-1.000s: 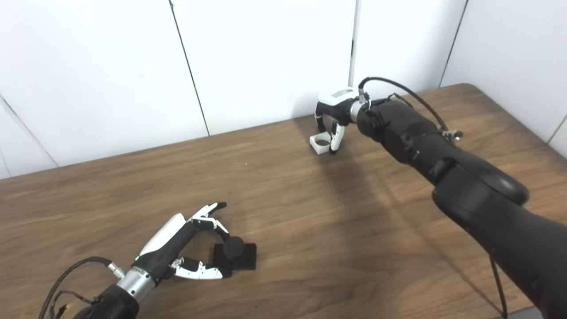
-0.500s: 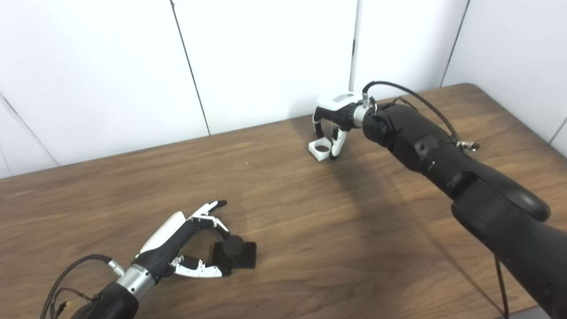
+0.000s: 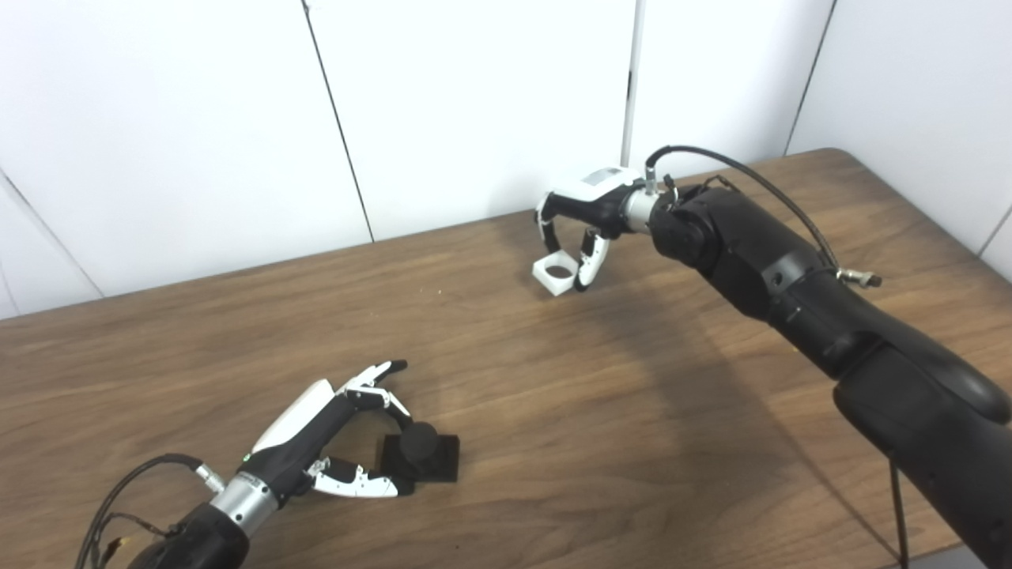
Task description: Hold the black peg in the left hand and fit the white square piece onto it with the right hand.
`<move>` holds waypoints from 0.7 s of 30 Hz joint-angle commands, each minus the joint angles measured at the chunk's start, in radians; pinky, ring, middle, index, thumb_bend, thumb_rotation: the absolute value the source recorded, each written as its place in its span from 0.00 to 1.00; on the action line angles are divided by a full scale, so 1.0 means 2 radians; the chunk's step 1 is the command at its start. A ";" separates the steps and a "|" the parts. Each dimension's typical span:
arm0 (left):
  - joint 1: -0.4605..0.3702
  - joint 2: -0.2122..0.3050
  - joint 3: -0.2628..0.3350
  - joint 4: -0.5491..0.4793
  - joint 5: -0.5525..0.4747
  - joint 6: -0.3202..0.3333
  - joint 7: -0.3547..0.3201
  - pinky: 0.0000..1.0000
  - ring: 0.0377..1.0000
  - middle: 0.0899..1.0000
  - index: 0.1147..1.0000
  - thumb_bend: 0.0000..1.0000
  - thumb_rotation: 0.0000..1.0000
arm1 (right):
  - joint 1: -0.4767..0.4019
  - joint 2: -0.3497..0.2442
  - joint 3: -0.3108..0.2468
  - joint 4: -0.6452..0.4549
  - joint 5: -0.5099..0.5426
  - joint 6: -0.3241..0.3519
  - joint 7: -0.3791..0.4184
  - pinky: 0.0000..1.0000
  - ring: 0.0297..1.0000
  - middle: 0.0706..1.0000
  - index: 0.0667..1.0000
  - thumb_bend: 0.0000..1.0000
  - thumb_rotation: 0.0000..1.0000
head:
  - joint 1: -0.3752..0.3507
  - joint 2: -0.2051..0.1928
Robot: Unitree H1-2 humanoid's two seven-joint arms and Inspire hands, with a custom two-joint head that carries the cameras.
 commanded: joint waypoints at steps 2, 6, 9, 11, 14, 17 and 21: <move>0.001 0.007 -0.005 0.007 0.006 0.027 -0.018 0.98 1.00 0.98 0.43 0.52 0.06 | -0.012 -0.011 -0.017 -0.043 0.012 -0.011 0.012 0.91 0.91 0.82 0.44 0.52 0.14 | 0.002 0.001; -0.001 0.006 -0.006 0.010 0.008 0.024 -0.018 0.97 1.00 0.98 0.43 0.52 0.06 | -0.006 -0.009 -0.017 -0.075 0.010 -0.017 0.024 0.90 0.90 0.82 0.44 0.52 0.14 | 0.010 0.003; -0.002 0.005 -0.007 0.007 0.011 0.028 -0.018 0.96 1.00 0.98 0.43 0.52 0.07 | -0.001 -0.006 -0.021 -0.093 0.016 -0.018 0.034 0.89 0.91 0.82 0.44 0.52 0.14 | 0.018 0.006; -0.002 0.005 -0.007 0.006 0.012 0.030 -0.018 0.96 1.00 0.98 0.43 0.52 0.07 | 0.003 -0.004 -0.024 -0.105 0.022 -0.018 0.041 0.90 0.91 0.82 0.44 0.52 0.14 | 0.024 0.007; -0.002 0.005 -0.008 0.004 0.013 0.033 -0.018 0.96 1.00 0.98 0.43 0.52 0.07 | 0.009 -0.003 -0.029 -0.123 0.030 -0.026 0.044 0.87 0.90 0.81 0.44 0.52 0.14 | 0.040 0.011; -0.003 0.004 -0.010 0.005 0.015 0.031 -0.017 0.97 1.00 0.98 0.43 0.52 0.07 | 0.015 -0.003 -0.036 -0.138 0.038 -0.028 0.051 0.87 0.89 0.81 0.44 0.52 0.14 | 0.056 0.014; -0.005 0.001 -0.011 0.007 0.016 0.032 -0.016 0.99 1.00 0.98 0.43 0.52 0.07 | 0.024 -0.001 -0.043 -0.157 0.047 -0.031 0.058 0.88 0.89 0.82 0.44 0.52 0.14 | 0.073 0.018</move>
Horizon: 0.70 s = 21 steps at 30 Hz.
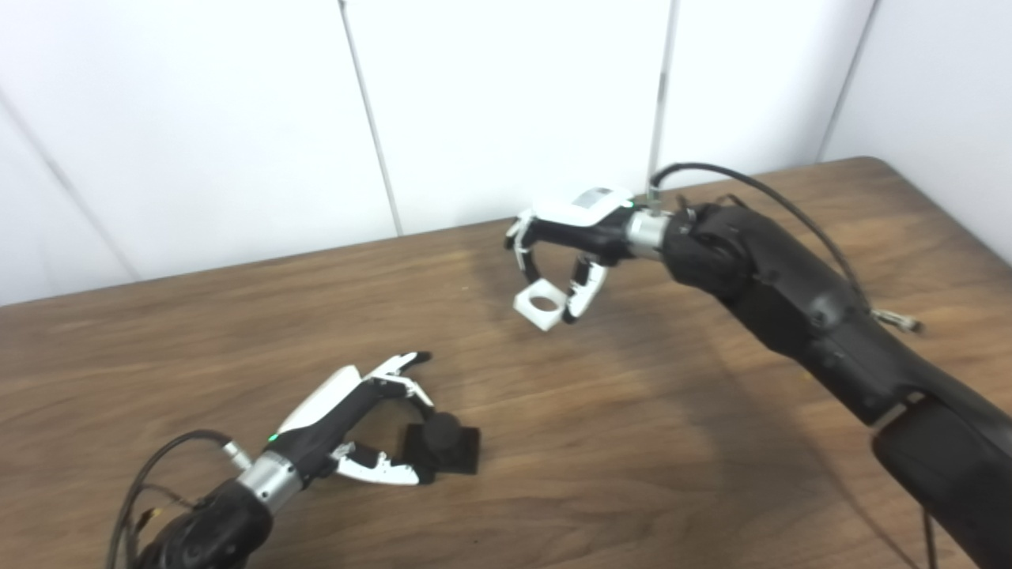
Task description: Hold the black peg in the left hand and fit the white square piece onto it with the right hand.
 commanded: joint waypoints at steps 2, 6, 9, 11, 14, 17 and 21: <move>0.000 0.000 -0.008 0.008 0.010 0.028 -0.014 0.99 1.00 0.98 0.43 0.52 0.07 | -0.020 -0.005 -0.016 -0.029 0.014 -0.015 0.002 0.88 0.89 0.82 0.44 0.52 0.14 | 0.017 0.003; -0.002 -0.005 -0.011 0.010 0.015 0.031 -0.013 1.00 1.00 0.98 0.43 0.52 0.07 | -0.014 -0.007 -0.020 -0.040 0.020 -0.020 0.007 0.88 0.90 0.83 0.44 0.52 0.14 | 0.043 0.007; -0.004 -0.010 -0.015 0.013 0.020 0.034 -0.011 1.00 1.00 0.98 0.43 0.52 0.07 | -0.010 -0.008 -0.026 -0.044 0.028 -0.032 0.005 0.86 0.89 0.82 0.44 0.52 0.14 | 0.061 0.009; -0.005 -0.012 -0.017 0.013 0.022 0.038 -0.011 1.00 1.00 0.98 0.43 0.52 0.08 | -0.006 -0.008 -0.031 -0.047 0.034 -0.040 0.003 0.85 0.88 0.82 0.44 0.52 0.14 | 0.073 0.010; -0.007 -0.017 -0.019 0.012 0.024 0.044 -0.012 1.00 1.00 0.98 0.43 0.52 0.08 | -0.001 -0.007 -0.038 -0.060 0.045 -0.044 0.010 0.86 0.88 0.81 0.44 0.52 0.14 | 0.086 0.015; -0.008 -0.022 -0.020 0.011 0.028 0.048 -0.012 1.00 1.00 0.98 0.43 0.52 0.07 | 0.002 -0.007 -0.040 -0.082 0.057 -0.041 0.024 0.87 0.89 0.82 0.44 0.52 0.14 | 0.107 0.020; -0.011 -0.029 -0.023 0.016 0.032 0.051 -0.010 1.00 1.00 0.98 0.43 0.52 0.08 | 0.007 -0.006 -0.041 -0.112 0.075 -0.047 0.041 0.86 0.89 0.82 0.44 0.52 0.14 | 0.126 0.020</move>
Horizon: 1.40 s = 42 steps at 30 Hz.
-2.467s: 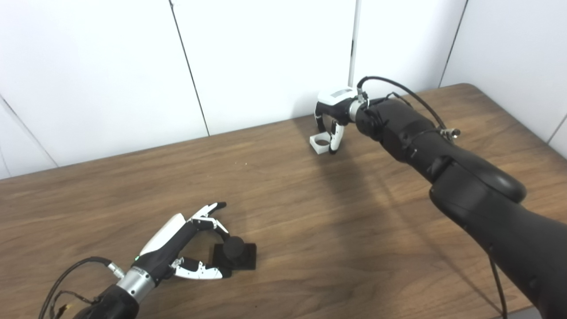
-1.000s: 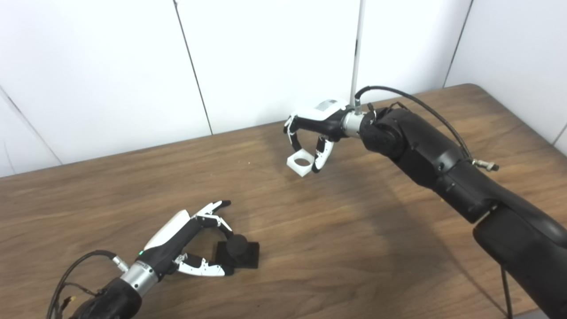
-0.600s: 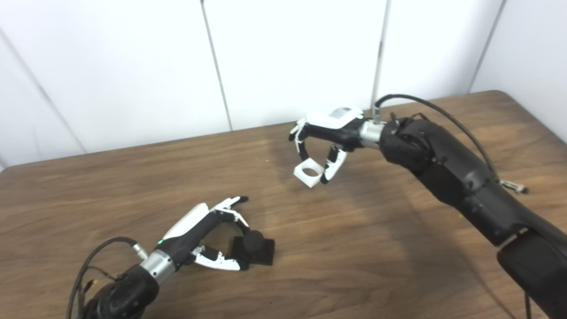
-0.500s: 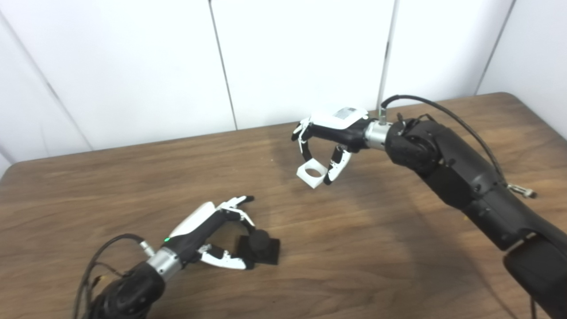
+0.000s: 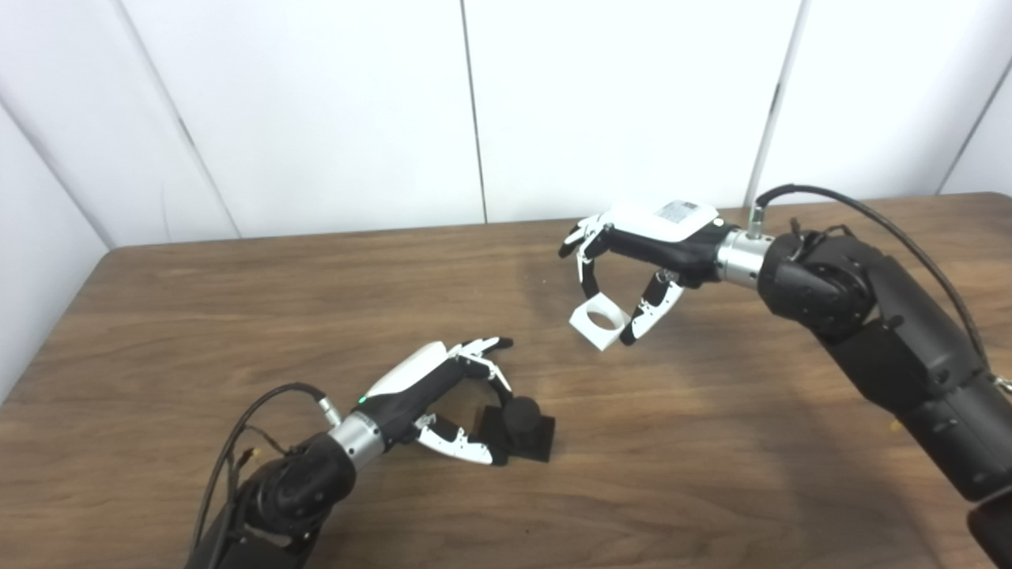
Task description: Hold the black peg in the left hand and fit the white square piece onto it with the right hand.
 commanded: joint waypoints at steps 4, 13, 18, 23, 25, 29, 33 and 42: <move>-0.004 -0.008 -0.014 0.018 0.015 0.022 -0.008 1.00 1.00 0.98 0.43 0.52 0.08 | -0.015 -0.002 -0.011 -0.045 0.028 -0.012 0.015 0.86 0.89 0.81 0.44 0.52 0.14 | 0.015 0.001; -0.011 -0.017 -0.019 0.020 0.020 0.036 -0.006 1.00 1.00 0.98 0.43 0.52 0.08 | -0.007 -0.001 -0.014 -0.078 0.045 -0.011 0.033 0.90 0.89 0.80 0.44 0.52 0.14 | 0.045 0.011; -0.011 -0.016 -0.020 0.017 0.020 0.036 -0.006 1.00 1.00 0.99 0.43 0.52 0.08 | 0.000 0.004 -0.014 -0.098 0.054 0.001 0.046 0.93 0.89 0.81 0.44 0.52 0.14 | 0.038 0.014; -0.010 -0.016 -0.018 0.018 0.018 0.034 -0.004 1.00 1.00 0.98 0.43 0.52 0.08 | 0.001 0.012 -0.010 -0.108 0.056 -0.003 0.058 0.91 0.89 0.81 0.44 0.52 0.14 | 0.035 0.014; -0.010 -0.016 -0.018 0.019 0.016 0.034 -0.006 1.00 1.00 0.98 0.43 0.52 0.08 | 0.002 0.015 -0.008 -0.110 0.054 -0.008 0.060 0.90 0.89 0.81 0.44 0.52 0.14 | 0.035 0.014; -0.010 -0.016 -0.018 0.016 0.016 0.037 -0.007 1.00 1.00 0.99 0.43 0.52 0.08 | 0.003 0.022 -0.005 -0.108 0.047 -0.014 0.062 0.89 0.89 0.80 0.44 0.52 0.14 | 0.031 0.014; -0.010 -0.016 -0.018 0.016 0.017 0.036 -0.006 1.00 1.00 0.98 0.43 0.52 0.08 | 0.006 0.027 -0.001 -0.099 0.045 -0.020 0.060 0.88 0.88 0.80 0.44 0.52 0.14 | 0.030 0.015; -0.009 -0.015 -0.019 0.012 0.019 0.040 -0.007 1.00 1.00 0.98 0.43 0.52 0.08 | 0.011 0.036 0.007 -0.092 0.040 -0.016 0.064 0.88 0.89 0.81 0.44 0.52 0.14 | 0.028 0.014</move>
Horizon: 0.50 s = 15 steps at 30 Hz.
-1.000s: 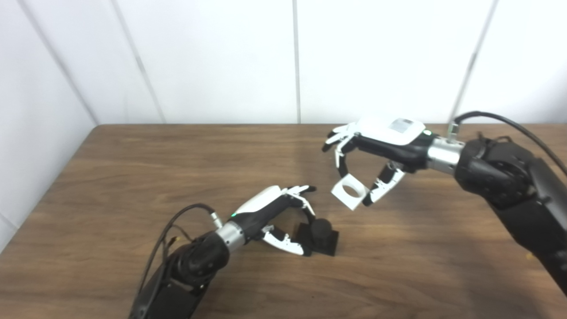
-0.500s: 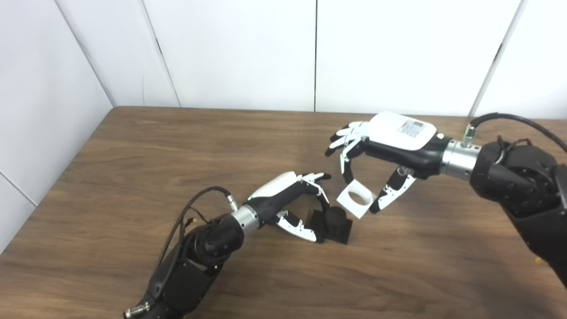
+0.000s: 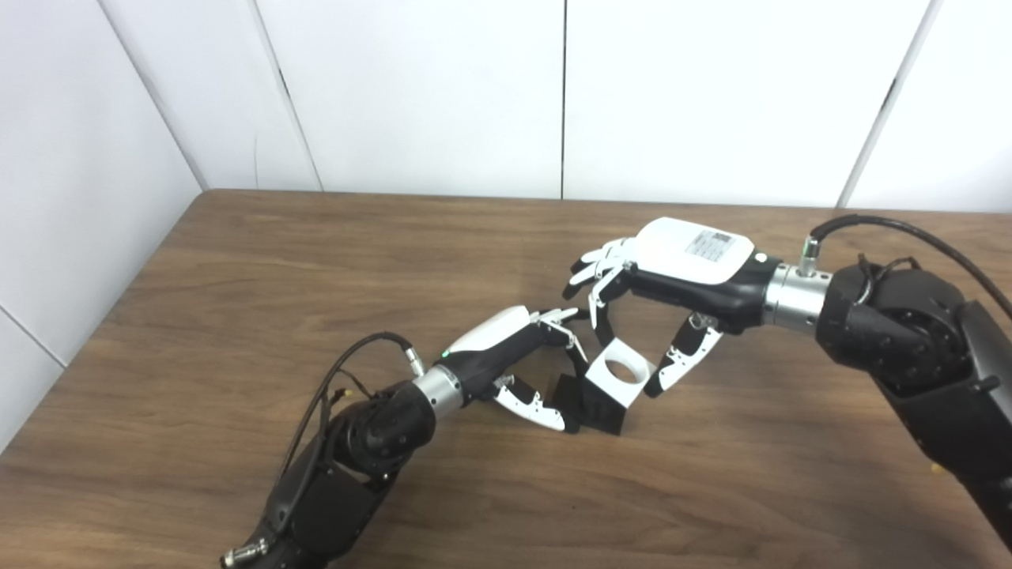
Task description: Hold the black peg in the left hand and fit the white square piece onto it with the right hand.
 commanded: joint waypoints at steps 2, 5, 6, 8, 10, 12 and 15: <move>0.001 0.003 -0.011 0.007 0.007 0.019 -0.017 1.00 1.00 0.98 0.43 0.52 0.08 | -0.017 0.007 -0.003 -0.001 -0.001 -0.005 -0.006 0.89 0.90 0.81 0.44 0.52 0.14 | 0.001 0.000; 0.001 0.002 -0.012 0.005 0.009 0.019 -0.016 1.00 1.00 0.98 0.43 0.52 0.08 | -0.017 0.010 -0.001 0.003 -0.003 -0.002 -0.004 0.90 0.90 0.81 0.44 0.52 0.14 | 0.001 0.000; 0.001 0.002 -0.012 0.004 0.009 0.019 -0.017 1.00 1.00 0.98 0.43 0.52 0.08 | -0.017 0.011 -0.001 0.005 -0.004 -0.003 -0.005 0.90 0.90 0.82 0.44 0.52 0.14 | 0.001 0.000; 0.001 0.002 -0.013 0.003 0.009 0.020 -0.017 1.00 1.00 0.98 0.43 0.52 0.08 | -0.016 0.013 0.000 0.012 -0.004 -0.007 -0.007 0.90 0.90 0.81 0.44 0.52 0.14 | 0.001 0.000; 0.002 0.002 -0.013 0.002 0.009 0.021 -0.017 1.00 1.00 0.98 0.43 0.52 0.08 | -0.017 0.015 0.000 0.017 -0.004 -0.009 -0.008 0.89 0.90 0.81 0.44 0.52 0.14 | 0.001 0.000; 0.002 0.001 -0.013 0.001 0.009 0.023 -0.016 1.00 1.00 0.98 0.43 0.52 0.08 | -0.017 0.017 0.000 0.022 -0.004 -0.010 -0.009 0.89 0.89 0.81 0.44 0.52 0.14 | 0.002 0.000; 0.003 0.000 -0.013 0.000 0.009 0.022 -0.016 1.00 1.00 0.98 0.43 0.52 0.08 | -0.017 0.020 0.001 0.032 -0.005 -0.012 -0.010 0.89 0.89 0.81 0.44 0.52 0.14 | 0.002 0.000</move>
